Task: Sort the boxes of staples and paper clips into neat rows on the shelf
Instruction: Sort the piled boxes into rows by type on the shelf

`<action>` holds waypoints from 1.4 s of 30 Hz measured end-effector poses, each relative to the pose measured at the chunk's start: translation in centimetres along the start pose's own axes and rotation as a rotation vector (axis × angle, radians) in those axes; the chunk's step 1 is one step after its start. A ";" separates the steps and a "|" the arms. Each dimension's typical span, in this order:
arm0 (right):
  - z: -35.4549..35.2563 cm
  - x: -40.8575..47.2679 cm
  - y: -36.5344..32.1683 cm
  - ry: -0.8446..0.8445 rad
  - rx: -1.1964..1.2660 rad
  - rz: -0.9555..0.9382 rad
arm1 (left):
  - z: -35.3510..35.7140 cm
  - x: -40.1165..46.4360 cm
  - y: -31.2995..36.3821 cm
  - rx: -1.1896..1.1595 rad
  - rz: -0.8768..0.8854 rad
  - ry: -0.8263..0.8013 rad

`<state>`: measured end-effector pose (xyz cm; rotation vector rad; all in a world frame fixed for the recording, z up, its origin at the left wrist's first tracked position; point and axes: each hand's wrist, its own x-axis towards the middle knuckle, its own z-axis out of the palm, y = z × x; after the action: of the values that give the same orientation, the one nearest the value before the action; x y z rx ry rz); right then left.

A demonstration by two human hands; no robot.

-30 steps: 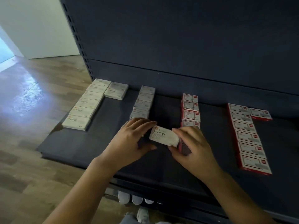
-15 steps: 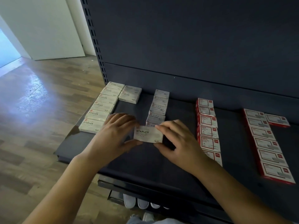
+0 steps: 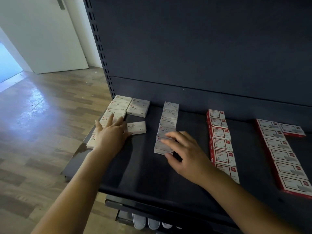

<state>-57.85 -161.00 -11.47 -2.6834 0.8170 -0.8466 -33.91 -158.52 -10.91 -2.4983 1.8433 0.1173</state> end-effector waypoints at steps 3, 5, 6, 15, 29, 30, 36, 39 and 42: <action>-0.2 0.0 0.2 0.012 -0.008 0.017 | -0.4 0.9 0.4 0.166 0.018 0.007; -0.2 -0.2 0.4 0.021 -0.014 0.020 | -0.5 1.6 0.3 0.213 0.030 0.035; -0.2 -0.4 0.4 0.023 -0.016 0.022 | -0.4 1.9 0.2 0.224 0.034 0.049; -0.9 -1.2 0.8 0.073 -0.017 0.046 | 0.4 3.1 0.1 0.006 0.000 0.247; -2.7 -3.9 3.0 0.217 -0.018 0.174 | 0.5 -2.4 6.0 -0.359 0.288 0.472; -3.0 -4.3 3.3 0.227 -0.022 0.194 | 0.4 -2.7 7.0 -0.356 0.324 0.467; -5.6 -7.8 6.0 0.251 -0.064 0.262 | 0.0 -3.6 13.5 -0.310 0.489 0.451; -7.3 -10.4 7.7 0.286 -0.112 0.309 | -0.3 -3.8 17.2 -0.303 0.559 0.443; -9.5 -12.9 9.5 0.323 -0.142 0.351 | -0.7 -4.2 21.0 -0.308 0.642 0.431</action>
<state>-76.40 -161.79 -13.05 -2.4337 1.4180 -1.1800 -55.18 -160.77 -9.53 -2.0958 2.9566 -0.1486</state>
